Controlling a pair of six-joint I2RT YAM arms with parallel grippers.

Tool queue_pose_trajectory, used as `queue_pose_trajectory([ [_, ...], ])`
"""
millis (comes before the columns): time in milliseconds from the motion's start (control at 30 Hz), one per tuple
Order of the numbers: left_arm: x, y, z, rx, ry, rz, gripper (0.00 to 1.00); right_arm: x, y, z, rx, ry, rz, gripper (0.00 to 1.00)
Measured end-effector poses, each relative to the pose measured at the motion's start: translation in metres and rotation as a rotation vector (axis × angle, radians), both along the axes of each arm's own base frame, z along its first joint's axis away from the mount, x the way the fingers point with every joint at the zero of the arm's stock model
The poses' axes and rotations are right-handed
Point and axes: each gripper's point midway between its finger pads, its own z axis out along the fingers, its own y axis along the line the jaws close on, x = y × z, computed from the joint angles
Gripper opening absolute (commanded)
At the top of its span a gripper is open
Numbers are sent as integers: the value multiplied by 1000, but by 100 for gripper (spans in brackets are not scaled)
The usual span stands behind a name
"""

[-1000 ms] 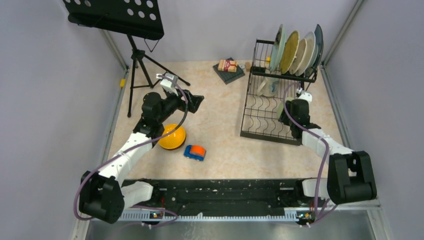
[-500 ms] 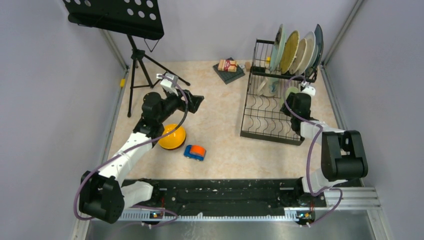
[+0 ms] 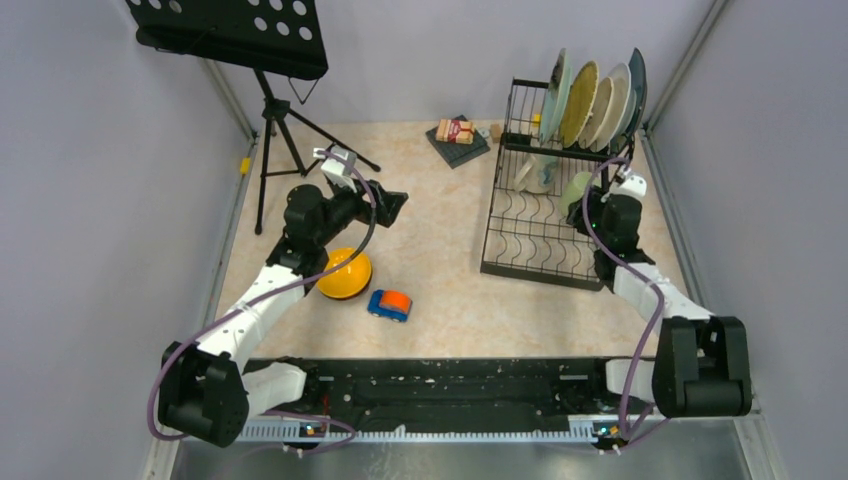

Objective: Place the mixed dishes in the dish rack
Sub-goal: Move the cup to the dish rack.

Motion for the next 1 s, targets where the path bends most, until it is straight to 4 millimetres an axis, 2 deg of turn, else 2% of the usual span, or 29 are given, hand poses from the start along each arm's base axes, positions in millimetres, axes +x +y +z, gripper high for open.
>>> queue_pose_trajectory([
  [33, 0, 0, 0, 0, 0, 0, 99, -3, -1, 3, -2, -3, -7, 31],
  [67, 0, 0, 0, 1, 0, 0, 99, -9, -4, 4, 3, -1, -29, 29],
  [167, 0, 0, -1, 2, 0, -3, 99, -18, -12, -1, 9, 23, -78, 28],
  [267, -2, -1, -5, 5, 2, -9, 99, -26, -18, -19, 34, 84, -108, 28],
  [533, -5, 0, -12, 17, 9, -12, 99, -26, -30, -70, 119, 220, -181, 28],
  [600, -5, 1, -11, 19, 3, -11, 99, -20, -30, -80, 145, 240, -178, 29],
  [700, -6, 1, -9, 20, -2, -10, 99, -5, -28, -84, 168, 235, -165, 30],
  [867, -7, 2, -8, 24, -4, -7, 99, 25, -25, -68, 188, 155, -131, 31],
  [1000, -6, 4, -11, 28, 3, 6, 99, 43, -24, -61, 204, 107, -116, 32],
])
